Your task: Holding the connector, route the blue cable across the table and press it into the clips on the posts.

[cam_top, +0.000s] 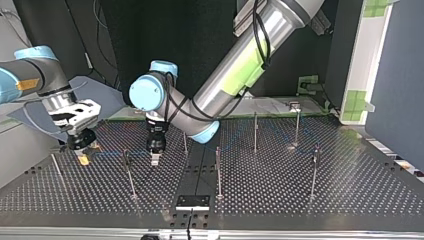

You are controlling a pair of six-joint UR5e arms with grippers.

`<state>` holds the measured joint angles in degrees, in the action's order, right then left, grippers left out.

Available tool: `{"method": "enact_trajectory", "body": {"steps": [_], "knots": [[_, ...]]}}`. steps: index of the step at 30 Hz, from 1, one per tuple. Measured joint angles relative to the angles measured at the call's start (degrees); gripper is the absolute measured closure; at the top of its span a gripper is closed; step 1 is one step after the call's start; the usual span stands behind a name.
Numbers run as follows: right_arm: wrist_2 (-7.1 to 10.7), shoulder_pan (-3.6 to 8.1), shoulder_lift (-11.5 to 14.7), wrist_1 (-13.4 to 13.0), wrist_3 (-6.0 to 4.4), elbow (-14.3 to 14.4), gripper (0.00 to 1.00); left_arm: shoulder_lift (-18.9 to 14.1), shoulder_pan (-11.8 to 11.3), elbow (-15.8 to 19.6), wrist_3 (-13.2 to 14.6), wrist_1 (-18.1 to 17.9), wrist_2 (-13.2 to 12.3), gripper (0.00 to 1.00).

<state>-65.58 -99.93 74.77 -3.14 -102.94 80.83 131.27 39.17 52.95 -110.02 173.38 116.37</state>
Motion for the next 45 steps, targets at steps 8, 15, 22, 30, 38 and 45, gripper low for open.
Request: {"method": "enact_trajectory", "body": {"steps": [8,15,22,30,38,45], "knots": [[0.00,-0.02,0.0,0.0,0.00,0.0,1.00,-0.1,0.3,0.0,0.0,4.5,0.2,0.00],[0.00,-0.08,-0.1,0.0,0.00,0.1,1.00,-0.8,1.6,0.5,0.2,8.3,1.9,0.00],[0.00,-0.13,-0.1,0.0,0.00,0.1,1.00,-3.6,2.7,3.8,0.2,10.3,3.9,0.00],[0.16,-0.20,-0.1,0.0,0.00,0.1,1.00,-8.0,3.7,8.4,-0.6,6.3,0.0,0.00],[0.31,-0.28,-0.1,0.1,0.00,0.1,1.00,-12.9,3.9,13.4,-0.5,1.4,-2.2,0.00],[0.24,-0.10,-0.2,0.1,0.00,0.1,1.00,-17.2,4.1,17.7,0.1,-2.9,-2.3,0.00]]}}
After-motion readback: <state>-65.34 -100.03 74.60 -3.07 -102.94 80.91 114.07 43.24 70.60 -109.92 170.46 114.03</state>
